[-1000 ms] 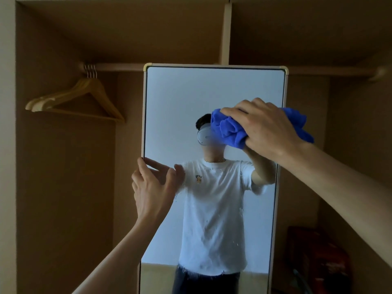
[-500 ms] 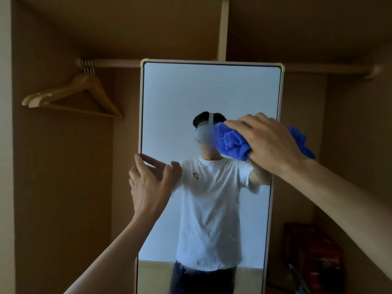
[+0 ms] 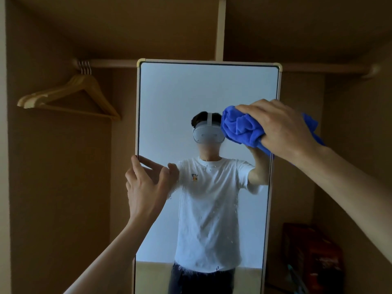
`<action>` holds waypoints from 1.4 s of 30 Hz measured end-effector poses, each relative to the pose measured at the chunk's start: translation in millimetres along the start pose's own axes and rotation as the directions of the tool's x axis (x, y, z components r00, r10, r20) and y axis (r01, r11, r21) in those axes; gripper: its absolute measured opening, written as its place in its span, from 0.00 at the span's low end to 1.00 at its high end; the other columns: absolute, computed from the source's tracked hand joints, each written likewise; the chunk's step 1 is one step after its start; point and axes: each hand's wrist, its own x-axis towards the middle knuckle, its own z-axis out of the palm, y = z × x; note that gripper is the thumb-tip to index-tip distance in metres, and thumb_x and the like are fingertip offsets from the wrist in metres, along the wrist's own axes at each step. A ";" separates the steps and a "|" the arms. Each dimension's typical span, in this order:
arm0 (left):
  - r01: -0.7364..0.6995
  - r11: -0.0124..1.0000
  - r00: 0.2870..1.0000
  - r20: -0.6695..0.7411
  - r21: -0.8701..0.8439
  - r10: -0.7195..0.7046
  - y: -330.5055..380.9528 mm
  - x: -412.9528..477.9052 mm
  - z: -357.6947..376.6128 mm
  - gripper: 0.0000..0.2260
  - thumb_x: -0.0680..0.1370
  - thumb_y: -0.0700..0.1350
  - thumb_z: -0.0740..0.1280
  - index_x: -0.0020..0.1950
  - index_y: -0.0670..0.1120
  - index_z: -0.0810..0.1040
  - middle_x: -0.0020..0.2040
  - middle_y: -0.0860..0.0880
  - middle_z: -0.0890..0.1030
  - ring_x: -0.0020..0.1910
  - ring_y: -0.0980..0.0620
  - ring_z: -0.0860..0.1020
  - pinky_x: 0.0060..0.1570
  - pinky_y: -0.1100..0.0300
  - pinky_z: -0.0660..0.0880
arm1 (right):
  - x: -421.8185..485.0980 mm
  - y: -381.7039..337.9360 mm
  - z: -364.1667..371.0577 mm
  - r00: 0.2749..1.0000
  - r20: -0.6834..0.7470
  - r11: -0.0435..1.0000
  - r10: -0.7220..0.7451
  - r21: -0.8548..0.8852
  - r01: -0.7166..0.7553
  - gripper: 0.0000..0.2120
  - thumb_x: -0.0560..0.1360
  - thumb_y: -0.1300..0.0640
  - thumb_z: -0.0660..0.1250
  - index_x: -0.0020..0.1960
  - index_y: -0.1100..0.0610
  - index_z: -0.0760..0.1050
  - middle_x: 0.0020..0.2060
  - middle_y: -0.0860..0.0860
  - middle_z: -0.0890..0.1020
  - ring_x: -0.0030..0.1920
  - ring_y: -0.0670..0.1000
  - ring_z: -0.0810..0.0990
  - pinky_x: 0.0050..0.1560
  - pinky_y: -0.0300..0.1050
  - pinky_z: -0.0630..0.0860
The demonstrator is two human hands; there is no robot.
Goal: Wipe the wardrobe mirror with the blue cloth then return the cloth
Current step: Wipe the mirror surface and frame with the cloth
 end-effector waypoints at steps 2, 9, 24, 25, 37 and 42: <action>-0.004 1.000 1.000 0.003 0.011 0.004 -1.8 -0.1 -0.2 0.39 0.80 0.63 0.62 0.82 0.54 0.44 0.79 0.46 0.57 0.76 0.41 0.61 0.70 0.38 0.68 | -11.7 -2.7 1.6 1.000 0.004 1.000 -0.008 0.013 0.008 0.27 0.68 0.69 0.67 0.67 0.61 0.76 0.51 0.58 0.82 0.45 0.62 0.79 0.45 0.52 0.73; -0.008 1.000 1.000 0.013 0.011 0.008 -3.3 -0.6 -0.8 0.39 0.79 0.63 0.62 0.82 0.54 0.44 0.79 0.46 0.57 0.76 0.40 0.61 0.70 0.38 0.68 | -47.4 -13.4 16.0 0.999 0.042 0.998 0.004 0.057 -0.006 0.32 0.63 0.72 0.74 0.67 0.59 0.76 0.51 0.55 0.82 0.44 0.59 0.80 0.42 0.48 0.76; -0.042 0.998 0.997 0.073 0.054 0.038 -6.9 0.0 -14.3 0.37 0.80 0.62 0.61 0.82 0.54 0.45 0.78 0.45 0.60 0.72 0.41 0.68 0.64 0.41 0.74 | -33.7 -20.2 -9.1 0.861 -0.116 0.853 0.495 0.256 -0.456 0.05 0.75 0.62 0.66 0.47 0.54 0.72 0.34 0.46 0.74 0.34 0.42 0.74 0.32 0.30 0.65; -0.045 0.997 0.996 0.076 0.056 0.041 -7.3 0.2 -14.7 0.37 0.80 0.62 0.62 0.82 0.54 0.45 0.77 0.45 0.61 0.72 0.41 0.69 0.64 0.41 0.75 | -33.7 -22.2 -9.8 0.851 -0.124 0.846 0.510 0.247 -0.472 0.06 0.75 0.62 0.66 0.47 0.52 0.71 0.33 0.44 0.72 0.33 0.40 0.73 0.32 0.30 0.64; -0.087 0.995 0.990 0.112 0.040 0.082 -8.2 10.5 -30.0 0.35 0.78 0.66 0.62 0.79 0.52 0.55 0.72 0.46 0.68 0.64 0.41 0.76 0.58 0.40 0.78 | -16.3 -40.5 13.5 0.791 -0.162 0.786 0.590 0.340 -0.517 0.10 0.74 0.64 0.69 0.46 0.52 0.70 0.35 0.41 0.74 0.37 0.39 0.77 0.36 0.32 0.69; -0.090 0.996 0.986 0.140 0.010 0.087 -9.1 11.0 -35.7 0.33 0.79 0.62 0.64 0.79 0.52 0.56 0.74 0.47 0.67 0.66 0.43 0.75 0.61 0.43 0.77 | 4.4 -61.4 30.5 0.779 -0.069 0.761 0.624 0.280 -0.585 0.12 0.76 0.54 0.67 0.58 0.52 0.73 0.40 0.48 0.79 0.38 0.48 0.79 0.37 0.42 0.73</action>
